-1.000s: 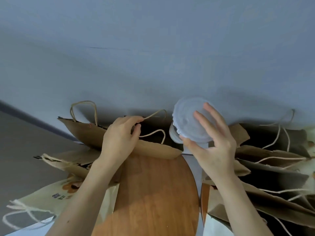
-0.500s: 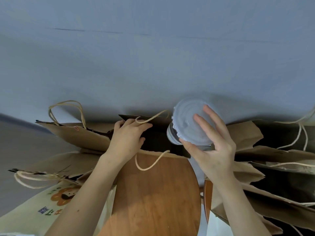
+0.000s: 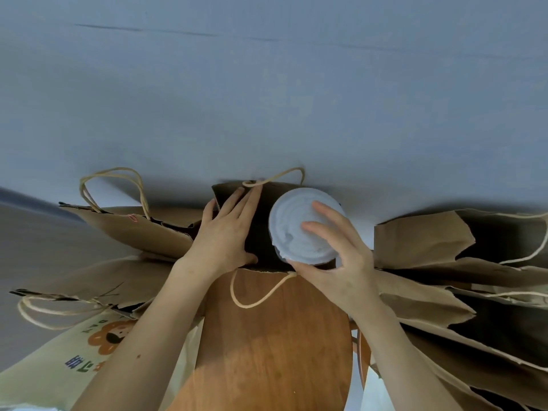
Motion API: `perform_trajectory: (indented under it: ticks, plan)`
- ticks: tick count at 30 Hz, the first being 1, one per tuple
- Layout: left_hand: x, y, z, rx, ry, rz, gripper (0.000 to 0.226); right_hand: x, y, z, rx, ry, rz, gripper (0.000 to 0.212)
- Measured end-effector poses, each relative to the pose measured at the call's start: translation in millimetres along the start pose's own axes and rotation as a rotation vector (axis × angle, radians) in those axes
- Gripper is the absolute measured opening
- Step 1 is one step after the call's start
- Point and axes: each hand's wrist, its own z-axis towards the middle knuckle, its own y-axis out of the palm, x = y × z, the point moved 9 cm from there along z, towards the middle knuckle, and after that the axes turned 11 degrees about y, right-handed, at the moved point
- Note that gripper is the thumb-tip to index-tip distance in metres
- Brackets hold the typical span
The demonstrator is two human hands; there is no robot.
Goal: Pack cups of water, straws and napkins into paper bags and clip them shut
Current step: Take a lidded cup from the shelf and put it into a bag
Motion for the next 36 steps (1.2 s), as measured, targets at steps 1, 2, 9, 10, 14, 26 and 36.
perform_trajectory:
  ticks: [1, 2, 9, 10, 14, 26, 36]
  plan:
    - [0.2, 0.3, 0.2, -0.006, 0.005, -0.025, 0.123, 2.2, 4.3, 1.9, -0.027, 0.026, 0.004, 0.044]
    - [0.9, 0.8, 0.0, -0.014, 0.01, -0.045, 0.124, 4.2, 8.3, 3.6, -0.051, 0.055, 0.008, 0.041]
    - [2.9, 2.2, -1.4, -0.053, 0.06, -0.143, 0.126, 16.3, 32.0, 17.8, -0.143, 0.124, -0.052, 0.041]
    - [2.6, 2.1, -1.0, -0.055, 0.064, -0.171, 0.126, 17.4, 35.7, 19.2, -0.166, 0.134, -0.053, 0.042]
    - [1.2, -0.8, -1.1, -0.026, 0.088, -0.27, 0.126, 17.8, 51.7, 25.4, -0.248, 0.126, -0.028, 0.043]
    - [-4.5, 4.0, -10.5, -0.035, 0.088, -0.255, 0.131, 47.2, 118.1, 38.0, -0.581, 0.041, -0.256, 0.049]
    - [-5.5, 5.4, -10.0, -0.038, 0.116, -0.121, 0.13, 90.4, 126.9, 15.4, -0.46, 0.162, -0.214, 0.037]
